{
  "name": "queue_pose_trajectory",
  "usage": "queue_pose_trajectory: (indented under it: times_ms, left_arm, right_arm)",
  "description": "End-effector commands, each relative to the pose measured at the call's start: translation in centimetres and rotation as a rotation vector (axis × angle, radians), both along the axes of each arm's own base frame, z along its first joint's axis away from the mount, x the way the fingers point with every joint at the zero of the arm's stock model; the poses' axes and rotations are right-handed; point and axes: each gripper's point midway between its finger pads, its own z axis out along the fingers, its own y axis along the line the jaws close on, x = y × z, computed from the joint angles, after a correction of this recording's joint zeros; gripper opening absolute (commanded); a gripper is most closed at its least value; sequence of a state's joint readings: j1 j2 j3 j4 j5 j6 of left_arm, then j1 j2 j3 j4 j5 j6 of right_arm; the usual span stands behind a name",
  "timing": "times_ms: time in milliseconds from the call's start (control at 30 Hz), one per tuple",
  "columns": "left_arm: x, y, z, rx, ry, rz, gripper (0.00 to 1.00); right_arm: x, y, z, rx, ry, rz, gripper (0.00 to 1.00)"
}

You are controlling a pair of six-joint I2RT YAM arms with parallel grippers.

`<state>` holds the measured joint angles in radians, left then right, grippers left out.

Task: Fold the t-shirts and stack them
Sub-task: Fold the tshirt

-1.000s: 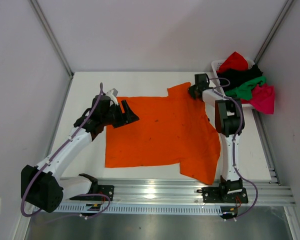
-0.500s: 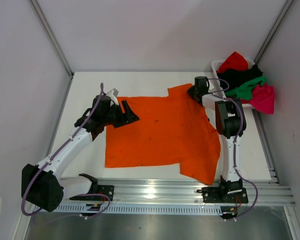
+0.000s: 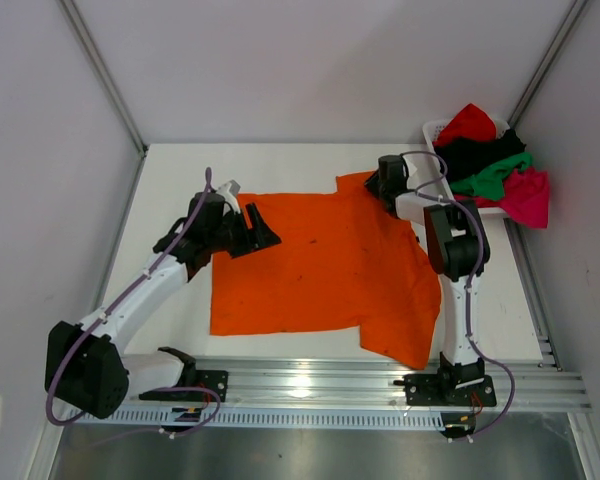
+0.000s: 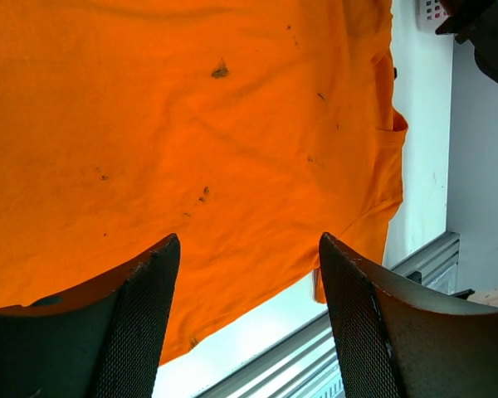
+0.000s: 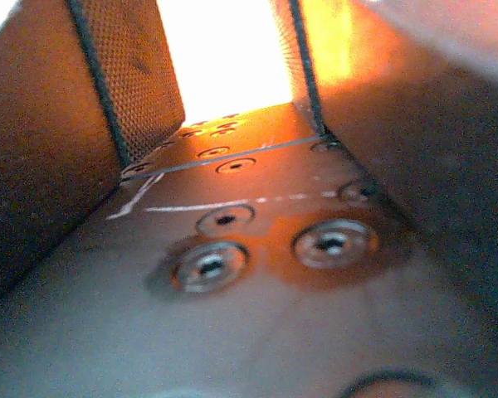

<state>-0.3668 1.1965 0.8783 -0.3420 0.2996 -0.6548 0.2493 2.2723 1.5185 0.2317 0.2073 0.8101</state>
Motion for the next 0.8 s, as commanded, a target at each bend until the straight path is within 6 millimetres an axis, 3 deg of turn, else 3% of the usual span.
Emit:
queue_pose_trajectory:
  times_ms: [0, 167, 267, 333, 467, 600, 767]
  left_arm:
    - [0.4, -0.3, 0.3, -0.02, -0.028, -0.015, 0.71]
    - [0.5, -0.9, -0.2, -0.039, -0.013, -0.028, 0.7]
    - [0.5, -1.2, -0.4, -0.042, -0.004, -0.037, 0.7]
    - [0.4, -1.2, -0.5, -0.042, -0.001, -0.039, 0.69]
    - [0.3, -0.9, -0.3, -0.033, -0.013, -0.032, 0.7]
    - [0.2, -0.7, -0.4, -0.024, -0.01, -0.03, 0.7]
    - [-0.1, -0.4, -0.6, -0.011, -0.007, -0.025, 0.7]
  right_arm:
    - [0.0, 0.1, 6.8, -0.057, -0.089, -0.029, 0.37]
    - [-0.2, -0.3, 11.5, -0.084, -0.139, -0.065, 0.38]
    - [0.2, -0.4, 12.4, -0.11, -0.145, -0.047, 0.4]
    - [1.9, -0.6, 13.1, -0.168, -0.146, -0.031, 0.4]
    - [4.6, -0.4, 12.9, -0.335, -0.129, 0.053, 0.4]
    - [7.2, 0.1, 11.4, -0.4, -0.132, 0.128, 0.4]
    - [8.0, -0.3, 8.4, -0.405, -0.076, 0.173, 0.41]
